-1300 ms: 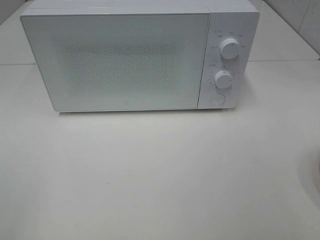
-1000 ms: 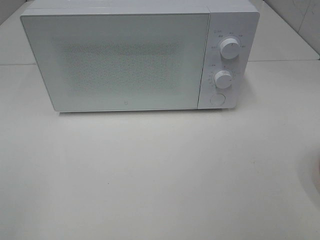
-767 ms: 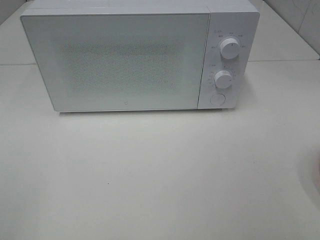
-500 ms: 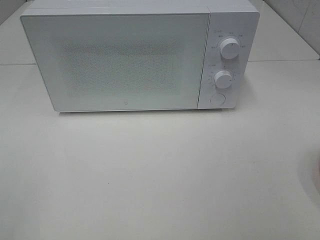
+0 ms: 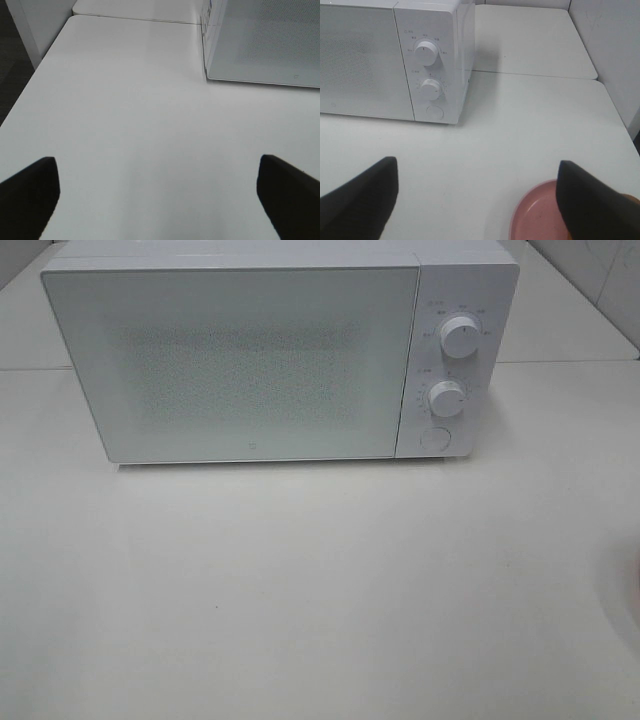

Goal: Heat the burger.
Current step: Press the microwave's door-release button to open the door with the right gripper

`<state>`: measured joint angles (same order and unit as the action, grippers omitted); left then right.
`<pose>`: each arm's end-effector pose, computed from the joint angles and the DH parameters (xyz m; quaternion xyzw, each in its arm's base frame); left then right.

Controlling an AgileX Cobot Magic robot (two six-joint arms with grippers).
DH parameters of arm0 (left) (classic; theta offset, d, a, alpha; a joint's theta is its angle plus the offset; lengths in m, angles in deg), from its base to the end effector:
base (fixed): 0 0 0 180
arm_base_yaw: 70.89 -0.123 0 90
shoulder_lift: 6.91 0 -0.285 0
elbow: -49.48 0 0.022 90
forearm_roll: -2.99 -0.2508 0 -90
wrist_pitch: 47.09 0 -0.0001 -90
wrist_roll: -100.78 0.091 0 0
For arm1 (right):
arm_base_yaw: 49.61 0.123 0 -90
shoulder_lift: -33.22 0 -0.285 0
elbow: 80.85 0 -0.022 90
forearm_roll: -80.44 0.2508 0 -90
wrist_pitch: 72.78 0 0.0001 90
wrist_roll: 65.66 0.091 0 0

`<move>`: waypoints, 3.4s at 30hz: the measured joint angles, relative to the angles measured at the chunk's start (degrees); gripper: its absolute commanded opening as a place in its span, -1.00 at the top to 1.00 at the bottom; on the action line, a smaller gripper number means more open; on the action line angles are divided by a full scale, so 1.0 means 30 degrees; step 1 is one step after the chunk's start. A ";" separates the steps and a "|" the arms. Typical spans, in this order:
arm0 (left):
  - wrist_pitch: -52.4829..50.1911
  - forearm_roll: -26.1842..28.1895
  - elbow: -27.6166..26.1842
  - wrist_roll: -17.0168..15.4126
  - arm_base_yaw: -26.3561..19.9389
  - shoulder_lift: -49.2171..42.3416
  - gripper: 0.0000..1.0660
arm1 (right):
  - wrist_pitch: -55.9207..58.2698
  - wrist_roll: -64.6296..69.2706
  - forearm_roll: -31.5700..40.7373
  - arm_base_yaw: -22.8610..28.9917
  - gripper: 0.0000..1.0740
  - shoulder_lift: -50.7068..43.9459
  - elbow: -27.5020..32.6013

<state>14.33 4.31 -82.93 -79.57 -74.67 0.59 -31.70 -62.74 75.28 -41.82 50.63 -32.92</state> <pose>-0.0080 -0.0024 0.2811 -0.0300 0.8498 0.0042 0.5262 0.0344 -0.0007 0.3073 -0.0434 0.7989 0.0120 0.5998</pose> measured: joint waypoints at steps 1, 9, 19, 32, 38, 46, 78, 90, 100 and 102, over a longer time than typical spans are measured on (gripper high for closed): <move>0.0000 0.0000 0.0000 0.0000 0.0000 0.0000 -0.88 | -0.0401 0.0000 0.0000 0.0000 -0.55 0.0477 0.0000; 0.0000 0.0000 0.0000 0.0000 0.0000 0.0000 -0.88 | -0.4106 0.0000 -0.0668 0.0000 -0.52 0.3686 0.0000; 0.0000 0.0000 0.0000 0.0000 0.0000 0.0000 -0.88 | -0.7754 0.0000 -0.0879 0.0000 -0.48 0.7334 0.0000; 0.0000 0.0000 0.0000 0.0000 0.0000 0.0000 -0.88 | -1.3044 0.0000 -0.0879 0.0000 -0.41 1.2586 0.0000; 0.0000 0.0000 0.0000 0.0000 0.0000 0.0000 -0.88 | -1.5183 0.0000 -0.0955 0.0000 -0.41 1.4439 0.0000; 0.0000 0.0000 0.0000 0.0000 0.0000 0.0000 -0.88 | -1.8335 0.0000 -0.1356 0.0000 -0.41 1.7723 0.0000; 0.0000 0.0019 0.0000 0.0000 0.0000 0.0000 -0.88 | -2.8209 1.4572 -0.1337 0.2120 0.56 2.5287 0.3782; 0.0000 0.0019 0.0000 0.0000 0.0000 0.0000 -0.88 | -2.9832 2.5115 -0.1318 0.2120 1.00 2.5287 0.3782; 0.0000 0.0019 0.0000 0.0000 0.0000 0.0000 -0.88 | -2.9049 2.7387 0.0229 0.2120 1.00 2.5344 0.3782; 0.0000 0.0019 0.0000 0.0000 0.0000 0.0000 -0.88 | -2.9049 2.7445 0.0229 0.2120 1.00 2.5478 0.3782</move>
<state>14.33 4.37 -82.93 -79.57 -74.67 0.59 -118.84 19.59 75.97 -35.46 127.06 -21.57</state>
